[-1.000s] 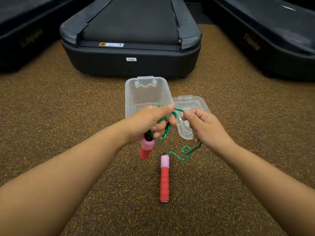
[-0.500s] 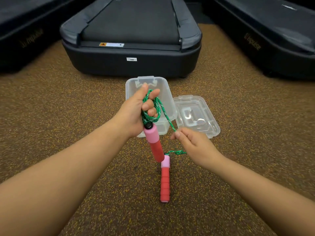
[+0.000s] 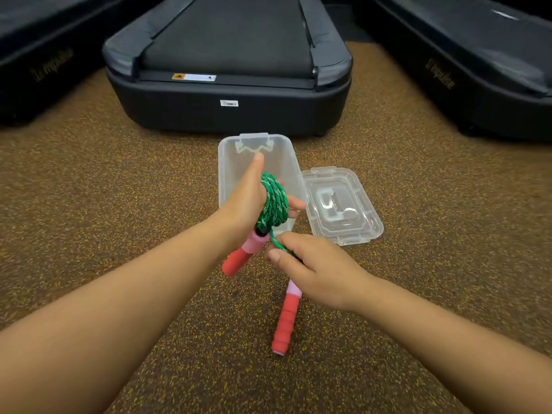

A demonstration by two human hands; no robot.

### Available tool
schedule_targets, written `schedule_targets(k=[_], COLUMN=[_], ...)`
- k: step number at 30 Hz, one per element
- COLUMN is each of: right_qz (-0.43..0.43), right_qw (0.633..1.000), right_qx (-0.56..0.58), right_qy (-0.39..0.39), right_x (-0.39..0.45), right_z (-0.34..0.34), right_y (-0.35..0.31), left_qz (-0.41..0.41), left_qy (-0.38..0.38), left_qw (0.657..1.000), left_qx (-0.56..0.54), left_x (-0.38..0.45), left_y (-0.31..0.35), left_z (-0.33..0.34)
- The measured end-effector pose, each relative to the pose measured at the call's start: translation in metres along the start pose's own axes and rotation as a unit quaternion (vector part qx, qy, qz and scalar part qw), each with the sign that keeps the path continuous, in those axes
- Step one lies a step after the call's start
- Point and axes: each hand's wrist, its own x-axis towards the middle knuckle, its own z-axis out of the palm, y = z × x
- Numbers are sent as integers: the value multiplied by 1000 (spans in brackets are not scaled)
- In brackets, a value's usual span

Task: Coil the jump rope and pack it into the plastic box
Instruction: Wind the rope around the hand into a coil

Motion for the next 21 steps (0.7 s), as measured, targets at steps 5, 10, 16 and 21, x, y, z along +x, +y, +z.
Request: schedule_targets(k=[5, 10, 16, 21], right_qz=[25, 57, 101, 155], right_qw=[995, 979, 963, 922], right_qx=[91, 171, 210, 327], right_qy=[40, 97, 135, 135], right_x=[7, 12, 16, 17], right_z=[-17, -39, -43, -42], right_y=[2, 6, 21, 25], left_qz=[3, 59, 63, 69], left_qy=[-49, -61, -118, -124], left_qw=[990, 934, 934, 942], left_qx=[135, 347, 331, 304], left_x=[0, -14, -15, -13], left_y=[-13, -9, 1, 4], left_z=[-8, -7, -7, -9])
